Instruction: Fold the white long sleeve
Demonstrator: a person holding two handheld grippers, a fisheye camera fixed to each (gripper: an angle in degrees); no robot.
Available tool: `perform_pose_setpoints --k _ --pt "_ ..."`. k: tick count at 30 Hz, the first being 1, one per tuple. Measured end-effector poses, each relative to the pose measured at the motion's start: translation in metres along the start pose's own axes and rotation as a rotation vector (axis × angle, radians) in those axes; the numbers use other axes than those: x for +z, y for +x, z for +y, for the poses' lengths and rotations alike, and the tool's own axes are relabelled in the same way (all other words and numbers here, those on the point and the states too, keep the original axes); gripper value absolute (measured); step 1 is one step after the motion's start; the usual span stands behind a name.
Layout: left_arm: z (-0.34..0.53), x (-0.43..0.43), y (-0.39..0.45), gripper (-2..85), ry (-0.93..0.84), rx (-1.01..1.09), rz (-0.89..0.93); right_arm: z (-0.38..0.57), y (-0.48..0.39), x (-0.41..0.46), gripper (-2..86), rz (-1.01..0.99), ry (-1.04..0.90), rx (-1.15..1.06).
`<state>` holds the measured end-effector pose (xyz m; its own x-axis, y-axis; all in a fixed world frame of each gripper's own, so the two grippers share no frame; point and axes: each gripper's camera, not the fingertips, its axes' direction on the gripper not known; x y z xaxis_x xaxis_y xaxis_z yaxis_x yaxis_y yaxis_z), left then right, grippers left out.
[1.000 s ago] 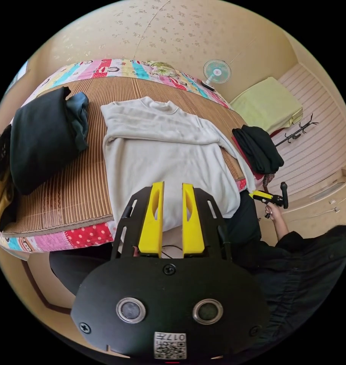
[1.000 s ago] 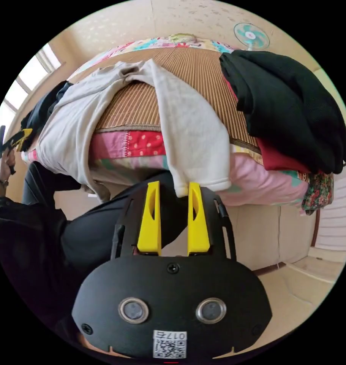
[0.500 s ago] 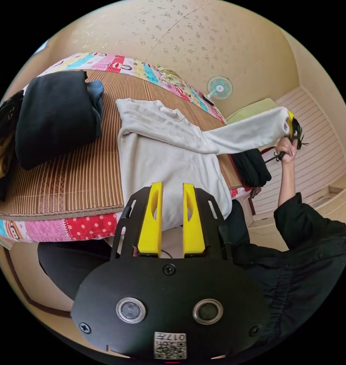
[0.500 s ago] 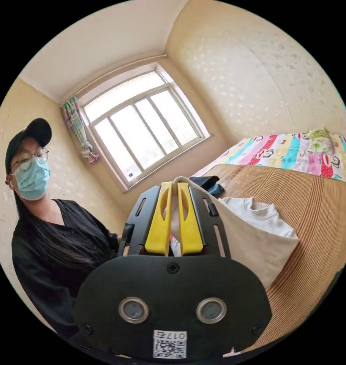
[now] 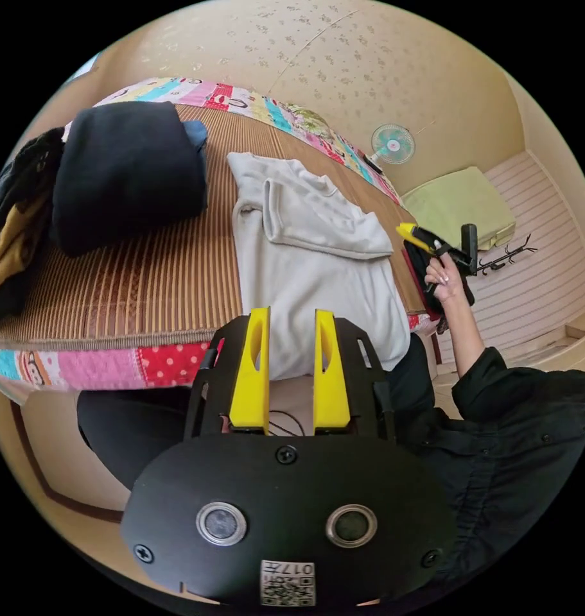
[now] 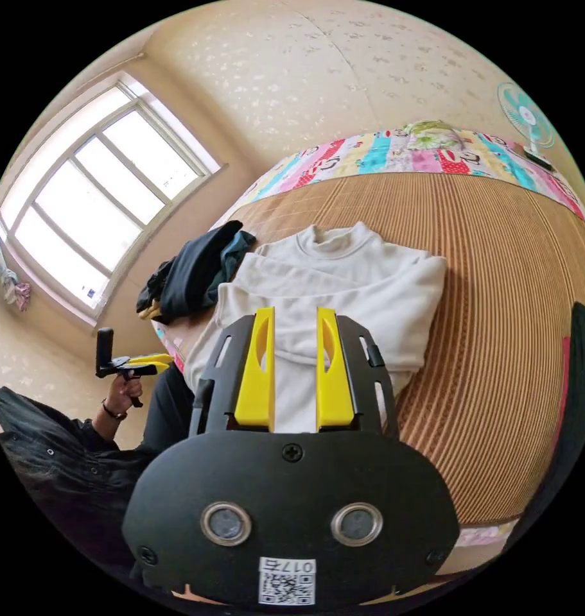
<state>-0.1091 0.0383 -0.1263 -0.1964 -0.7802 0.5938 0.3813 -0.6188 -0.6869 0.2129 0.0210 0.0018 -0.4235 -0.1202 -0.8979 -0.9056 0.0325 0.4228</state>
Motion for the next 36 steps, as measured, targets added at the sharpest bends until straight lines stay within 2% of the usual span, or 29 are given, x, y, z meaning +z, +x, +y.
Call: perform_pose_setpoints --k 3,6,8,13,17,18,20,22,24,28,30,33,36 --pt "-0.057 0.004 0.014 11.5 0.075 0.065 -0.041 0.029 0.013 -0.004 10.0 0.065 -0.043 0.077" --pt "-0.116 0.028 0.017 12.6 0.040 0.091 -0.114 0.031 0.006 -0.011 10.0 0.057 0.009 0.071" --pt "-0.149 0.053 0.014 13.3 -0.004 0.082 -0.191 0.009 -0.003 -0.009 10.2 0.118 0.039 0.046" --pt "-0.157 0.102 0.004 10.4 -0.084 0.056 -0.270 -0.051 -0.006 0.034 10.0 0.296 -0.012 0.051" --pt "-0.142 0.076 0.017 4.5 0.044 0.043 -0.190 -0.056 0.006 0.092 6.4 0.497 -0.139 0.102" --pt "-0.141 0.069 0.020 3.9 0.066 0.043 -0.159 -0.052 0.001 0.087 5.8 0.499 -0.099 0.096" --pt "-0.148 0.037 0.034 3.2 0.159 0.073 -0.070 -0.035 -0.024 0.056 3.9 0.508 0.101 0.077" --pt "-0.163 0.022 0.045 3.0 0.196 0.103 -0.097 -0.027 -0.038 0.036 3.5 0.561 0.215 0.093" --pt "-0.187 0.020 0.047 3.2 0.188 0.120 -0.122 -0.033 -0.039 0.029 3.3 0.543 0.223 0.103" --pt "-0.234 0.061 0.017 5.9 0.012 -0.059 -0.224 -0.054 -0.012 0.059 4.2 0.483 0.027 0.160" --pt "-0.225 0.063 0.014 7.9 0.028 -0.105 -0.262 -0.047 -0.013 0.052 5.1 0.483 0.033 0.175" --pt "-0.179 0.054 0.038 9.9 0.117 -0.042 -0.246 -0.007 -0.042 0.007 6.6 0.421 0.150 0.124" --pt "-0.119 0.075 0.075 9.5 0.032 0.105 -0.208 0.049 -0.070 -0.007 6.7 0.330 0.107 0.094"
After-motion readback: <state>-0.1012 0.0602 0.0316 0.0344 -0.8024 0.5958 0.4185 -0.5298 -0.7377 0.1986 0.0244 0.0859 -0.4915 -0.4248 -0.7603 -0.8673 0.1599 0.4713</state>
